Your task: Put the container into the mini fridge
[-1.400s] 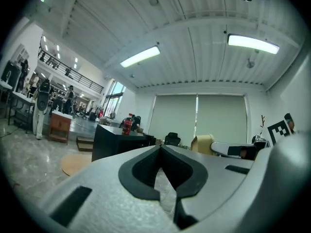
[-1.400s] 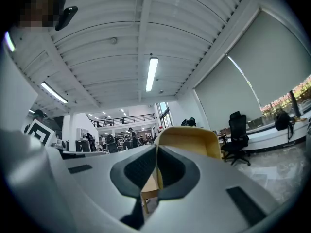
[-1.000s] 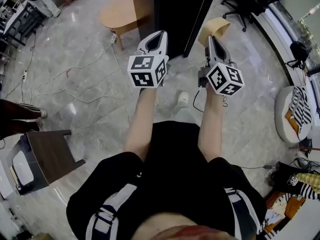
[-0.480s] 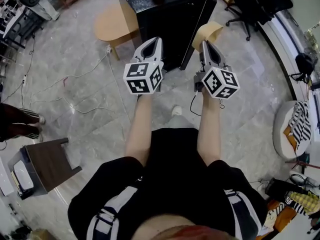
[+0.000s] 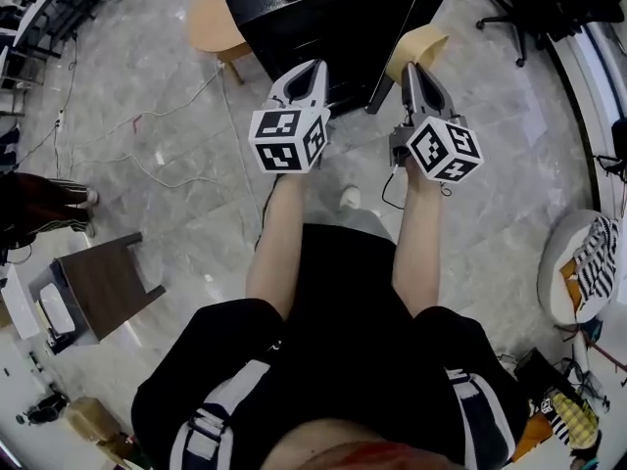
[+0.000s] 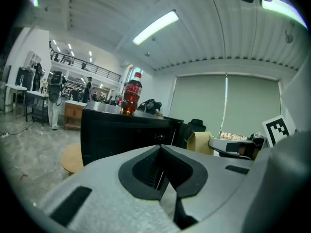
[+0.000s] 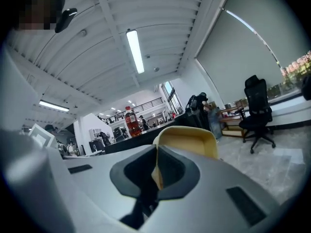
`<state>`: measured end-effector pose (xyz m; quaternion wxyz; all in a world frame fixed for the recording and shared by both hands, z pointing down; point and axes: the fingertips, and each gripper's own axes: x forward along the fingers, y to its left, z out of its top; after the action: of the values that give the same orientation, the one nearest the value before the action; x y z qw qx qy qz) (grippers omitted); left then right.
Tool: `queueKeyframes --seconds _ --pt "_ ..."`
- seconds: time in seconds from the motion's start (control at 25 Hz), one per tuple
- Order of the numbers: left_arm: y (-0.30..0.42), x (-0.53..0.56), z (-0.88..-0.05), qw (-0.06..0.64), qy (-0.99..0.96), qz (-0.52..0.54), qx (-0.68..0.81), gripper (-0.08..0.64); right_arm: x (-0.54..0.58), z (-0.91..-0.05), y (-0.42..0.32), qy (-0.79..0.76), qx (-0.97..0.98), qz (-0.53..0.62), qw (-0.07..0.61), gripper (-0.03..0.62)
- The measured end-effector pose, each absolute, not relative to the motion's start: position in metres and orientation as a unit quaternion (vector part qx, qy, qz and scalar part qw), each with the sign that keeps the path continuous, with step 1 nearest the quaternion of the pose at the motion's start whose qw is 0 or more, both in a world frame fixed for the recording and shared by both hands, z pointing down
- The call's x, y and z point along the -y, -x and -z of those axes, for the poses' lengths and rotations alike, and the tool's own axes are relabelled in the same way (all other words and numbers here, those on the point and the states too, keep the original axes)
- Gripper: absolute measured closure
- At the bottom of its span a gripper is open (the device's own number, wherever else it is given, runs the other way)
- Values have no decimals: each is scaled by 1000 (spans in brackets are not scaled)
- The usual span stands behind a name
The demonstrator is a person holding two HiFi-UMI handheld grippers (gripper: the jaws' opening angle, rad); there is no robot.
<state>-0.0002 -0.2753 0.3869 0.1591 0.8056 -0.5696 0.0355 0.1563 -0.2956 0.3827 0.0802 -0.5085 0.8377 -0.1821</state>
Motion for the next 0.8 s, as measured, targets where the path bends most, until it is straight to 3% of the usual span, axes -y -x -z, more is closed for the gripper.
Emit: queueKeyframes --seconds 0.4,0.8 --pt "-5 293 -465 229 -790 -81 562 554 320 -465 -153 505 -823 257 43 575" --pt "31 303 -516 278 -762 -101 575 554 335 -550 -103 458 -845 264 -82 575"
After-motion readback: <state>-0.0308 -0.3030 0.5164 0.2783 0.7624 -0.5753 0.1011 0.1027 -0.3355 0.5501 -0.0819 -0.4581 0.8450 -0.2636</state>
